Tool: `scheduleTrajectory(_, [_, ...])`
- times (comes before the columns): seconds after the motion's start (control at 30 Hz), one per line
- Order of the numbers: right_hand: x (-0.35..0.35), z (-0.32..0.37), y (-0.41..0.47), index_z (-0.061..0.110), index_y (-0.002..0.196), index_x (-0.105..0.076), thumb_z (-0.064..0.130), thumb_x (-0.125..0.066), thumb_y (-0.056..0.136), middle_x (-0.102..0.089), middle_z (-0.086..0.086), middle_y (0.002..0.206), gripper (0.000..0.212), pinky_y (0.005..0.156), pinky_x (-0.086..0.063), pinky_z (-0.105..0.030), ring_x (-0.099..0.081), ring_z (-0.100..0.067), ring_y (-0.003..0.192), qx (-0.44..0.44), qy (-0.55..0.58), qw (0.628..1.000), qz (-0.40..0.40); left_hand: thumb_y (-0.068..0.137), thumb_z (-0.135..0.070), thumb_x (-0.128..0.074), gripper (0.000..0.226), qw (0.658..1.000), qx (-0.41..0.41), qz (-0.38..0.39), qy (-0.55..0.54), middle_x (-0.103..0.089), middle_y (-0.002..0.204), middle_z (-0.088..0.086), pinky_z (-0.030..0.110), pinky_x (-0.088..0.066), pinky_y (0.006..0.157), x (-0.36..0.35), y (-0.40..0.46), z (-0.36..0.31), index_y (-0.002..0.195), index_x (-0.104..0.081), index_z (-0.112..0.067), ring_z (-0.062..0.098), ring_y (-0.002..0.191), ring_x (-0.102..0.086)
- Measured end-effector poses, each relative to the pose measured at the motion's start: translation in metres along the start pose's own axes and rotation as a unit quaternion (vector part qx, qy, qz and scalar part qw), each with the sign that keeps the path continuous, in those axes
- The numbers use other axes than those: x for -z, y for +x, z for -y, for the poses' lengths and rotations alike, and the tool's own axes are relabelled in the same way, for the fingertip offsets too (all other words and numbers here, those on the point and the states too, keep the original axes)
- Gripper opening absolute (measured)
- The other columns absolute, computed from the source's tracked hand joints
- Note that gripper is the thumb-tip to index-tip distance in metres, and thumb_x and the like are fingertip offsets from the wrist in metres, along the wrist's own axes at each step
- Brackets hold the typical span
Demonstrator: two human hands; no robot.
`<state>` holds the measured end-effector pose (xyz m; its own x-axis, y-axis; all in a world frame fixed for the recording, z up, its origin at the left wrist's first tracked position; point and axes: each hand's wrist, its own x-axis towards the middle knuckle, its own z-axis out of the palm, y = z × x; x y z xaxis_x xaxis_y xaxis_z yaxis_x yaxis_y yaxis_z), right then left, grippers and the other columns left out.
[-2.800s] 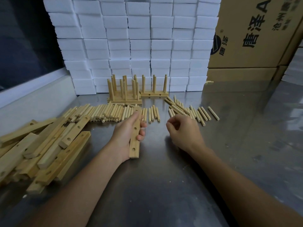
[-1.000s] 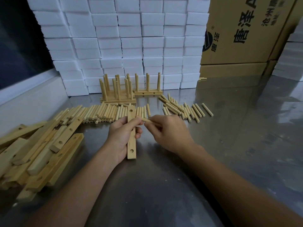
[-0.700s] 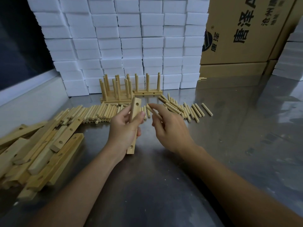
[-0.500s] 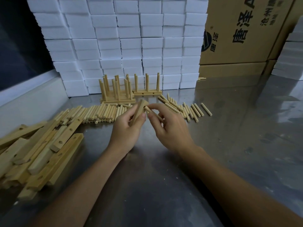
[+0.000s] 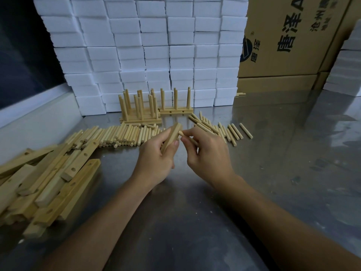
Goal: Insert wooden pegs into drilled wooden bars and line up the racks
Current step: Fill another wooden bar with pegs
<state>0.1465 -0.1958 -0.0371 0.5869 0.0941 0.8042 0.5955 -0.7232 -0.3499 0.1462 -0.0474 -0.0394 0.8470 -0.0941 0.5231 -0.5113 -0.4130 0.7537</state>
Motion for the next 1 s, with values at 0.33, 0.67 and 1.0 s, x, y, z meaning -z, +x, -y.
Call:
scheduleTrajectory(0.33, [0.006, 0.010, 0.000, 0.014, 0.084, -0.065, 0.016, -0.055, 0.082, -0.059, 0.002, 0.060, 0.010, 0.044, -0.024, -0.022, -0.049, -0.021, 0.046, 0.001, -0.091, 0.995, 0.028, 0.098, -0.010, -0.056, 0.029, 0.996, -0.046, 0.002, 0.077, -0.069, 0.094, 0.004, 0.030, -0.049, 0.074, 0.001, -0.004, -0.004, 0.124, -0.064, -0.017, 0.017, 0.085, -0.064])
scheduleTrajectory(0.67, [0.004, 0.010, -0.004, 0.021, 0.092, -0.063, 0.017, -0.061, 0.087, -0.054, 0.012, 0.060, 0.007, 0.050, -0.021, -0.021, -0.044, -0.014, 0.051, -0.077, -0.079, 0.992, 0.059, 0.097, -0.006, -0.056, 0.028, 0.983, -0.087, 0.013, 0.158, -0.056, 0.083, -0.008, 0.006, -0.036, 0.065, 0.001, -0.006, -0.008, 0.124, -0.063, -0.007, 0.002, 0.074, -0.054])
scheduleTrajectory(1.0, [0.002, 0.009, 0.003, 0.028, 0.077, -0.060, 0.023, -0.064, 0.092, -0.056, 0.009, 0.058, 0.016, 0.055, -0.039, -0.025, -0.048, -0.007, 0.052, -0.272, 0.099, 0.951, 0.109, 0.097, -0.009, -0.055, 0.032, 0.977, -0.104, 0.031, 0.186, -0.062, 0.095, 0.005, 0.037, -0.047, 0.071, 0.001, -0.006, -0.008, 0.129, -0.059, -0.009, 0.020, 0.082, -0.056])
